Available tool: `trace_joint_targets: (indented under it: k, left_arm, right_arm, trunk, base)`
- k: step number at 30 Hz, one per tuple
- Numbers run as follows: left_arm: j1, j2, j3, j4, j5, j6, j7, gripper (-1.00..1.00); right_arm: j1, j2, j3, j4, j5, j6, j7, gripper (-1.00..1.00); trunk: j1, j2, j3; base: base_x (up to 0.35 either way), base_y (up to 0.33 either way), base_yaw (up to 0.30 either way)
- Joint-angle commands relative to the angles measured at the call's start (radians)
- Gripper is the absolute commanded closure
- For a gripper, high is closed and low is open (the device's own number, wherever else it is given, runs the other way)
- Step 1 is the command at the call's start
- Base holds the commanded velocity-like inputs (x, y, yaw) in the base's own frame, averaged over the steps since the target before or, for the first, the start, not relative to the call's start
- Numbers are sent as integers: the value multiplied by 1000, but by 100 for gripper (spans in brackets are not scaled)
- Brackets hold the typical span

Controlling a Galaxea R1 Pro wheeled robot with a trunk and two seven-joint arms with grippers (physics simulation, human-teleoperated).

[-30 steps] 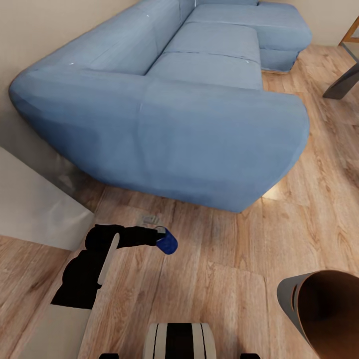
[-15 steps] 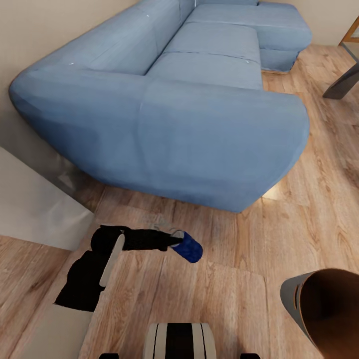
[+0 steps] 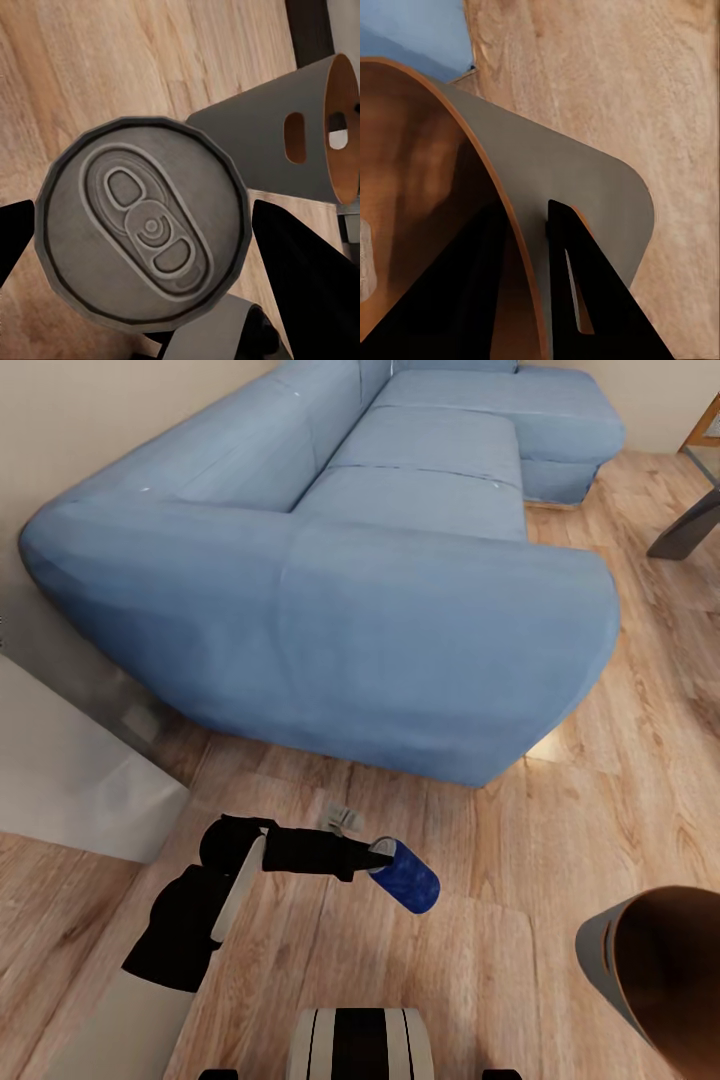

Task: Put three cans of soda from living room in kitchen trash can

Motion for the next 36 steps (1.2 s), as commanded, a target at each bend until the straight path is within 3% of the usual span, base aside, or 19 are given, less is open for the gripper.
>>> trace_joint_targets:
  k: [1,36]
  left_arm:
    - [0,0,1,2,0,0,2,100]
    - [0,13,-12,17,4,1,-3,100]
  right_arm:
    - [0,-1,-1,0,-12,17,2,100]
    - [0,-5,-7,0,-3,13,-1,100]
  trunk:
    - [0,0,1]
    - [0,0,58]
  base:
    - [0,0,0]
    - [0,0,60]
